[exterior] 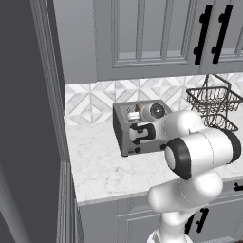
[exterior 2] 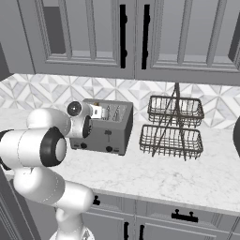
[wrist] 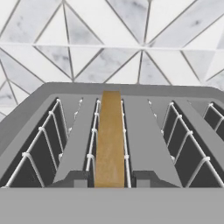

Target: Start the toaster. Once the lever pops up, take the bread to the plate on the dining counter.

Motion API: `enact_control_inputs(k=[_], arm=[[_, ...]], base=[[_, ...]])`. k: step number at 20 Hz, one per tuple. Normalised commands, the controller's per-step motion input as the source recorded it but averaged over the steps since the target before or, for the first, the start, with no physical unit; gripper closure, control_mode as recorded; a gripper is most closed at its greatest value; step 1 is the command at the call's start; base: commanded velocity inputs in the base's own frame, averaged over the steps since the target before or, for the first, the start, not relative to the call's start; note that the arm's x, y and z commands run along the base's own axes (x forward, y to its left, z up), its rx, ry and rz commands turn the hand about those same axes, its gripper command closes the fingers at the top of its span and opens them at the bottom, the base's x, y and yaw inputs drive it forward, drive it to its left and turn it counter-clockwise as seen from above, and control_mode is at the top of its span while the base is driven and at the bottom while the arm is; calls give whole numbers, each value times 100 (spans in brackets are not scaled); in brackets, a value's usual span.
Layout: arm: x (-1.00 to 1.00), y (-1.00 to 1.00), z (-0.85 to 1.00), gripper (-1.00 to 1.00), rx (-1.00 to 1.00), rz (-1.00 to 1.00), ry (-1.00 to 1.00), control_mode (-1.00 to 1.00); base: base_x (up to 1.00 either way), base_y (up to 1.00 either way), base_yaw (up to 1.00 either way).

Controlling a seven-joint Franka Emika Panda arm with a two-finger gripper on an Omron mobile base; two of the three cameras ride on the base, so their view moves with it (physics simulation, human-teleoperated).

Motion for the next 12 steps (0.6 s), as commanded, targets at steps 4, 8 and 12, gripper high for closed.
enact_control_inputs(k=[4,8,12], arm=[[0,0,0,100,0,0,0,-100],[0,0,0,100,0,0,0,-100],[0,0,0,100,0,0,0,-100]], base=[[0,0,0],[0,0,0],[0,0,0]])
